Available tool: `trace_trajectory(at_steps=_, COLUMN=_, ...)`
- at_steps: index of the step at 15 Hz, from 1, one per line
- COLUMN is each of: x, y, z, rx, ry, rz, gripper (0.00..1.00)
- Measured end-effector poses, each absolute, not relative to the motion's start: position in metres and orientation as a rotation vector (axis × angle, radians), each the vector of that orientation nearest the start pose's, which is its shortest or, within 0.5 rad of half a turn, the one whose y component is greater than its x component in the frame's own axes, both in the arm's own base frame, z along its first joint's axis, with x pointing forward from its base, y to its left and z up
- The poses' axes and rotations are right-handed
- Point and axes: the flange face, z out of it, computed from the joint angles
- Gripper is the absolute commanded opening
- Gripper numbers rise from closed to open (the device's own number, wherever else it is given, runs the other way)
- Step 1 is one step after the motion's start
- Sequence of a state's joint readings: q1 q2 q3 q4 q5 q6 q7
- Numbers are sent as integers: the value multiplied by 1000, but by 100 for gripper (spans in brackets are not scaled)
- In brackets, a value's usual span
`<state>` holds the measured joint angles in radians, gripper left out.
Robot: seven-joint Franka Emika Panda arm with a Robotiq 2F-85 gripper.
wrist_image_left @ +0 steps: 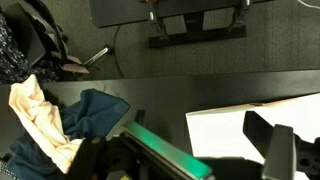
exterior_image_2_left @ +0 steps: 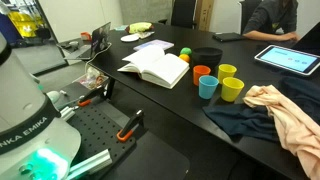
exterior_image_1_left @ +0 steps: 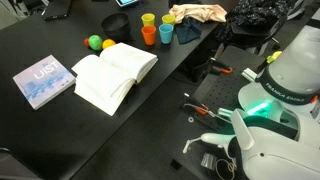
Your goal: Stack the cups together
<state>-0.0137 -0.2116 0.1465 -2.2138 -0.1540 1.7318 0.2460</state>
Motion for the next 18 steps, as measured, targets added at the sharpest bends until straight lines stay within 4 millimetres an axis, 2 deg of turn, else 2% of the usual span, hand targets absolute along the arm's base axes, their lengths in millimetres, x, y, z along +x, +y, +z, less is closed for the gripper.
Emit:
trace_trajectory(at_steps=7, x=453, y=49, z=452, rx=-3342, ry=127, rz=376, gripper=100)
trace_trajectory(at_steps=10, x=454, y=45, z=442, rx=-3350, ry=160, rz=406, gripper=100)
trace_trajectory(at_steps=13, x=462, y=31, z=412, rx=-3377, ry=291, rz=473, gripper=100)
trace_trajectory(at_steps=16, x=477, y=10, z=369, rx=-3401, ry=464, rz=506, gripper=100)
trace_trajectory(at_steps=18, x=492, y=-5, z=338, rx=-3377, ry=624, rz=464, gripper=100)
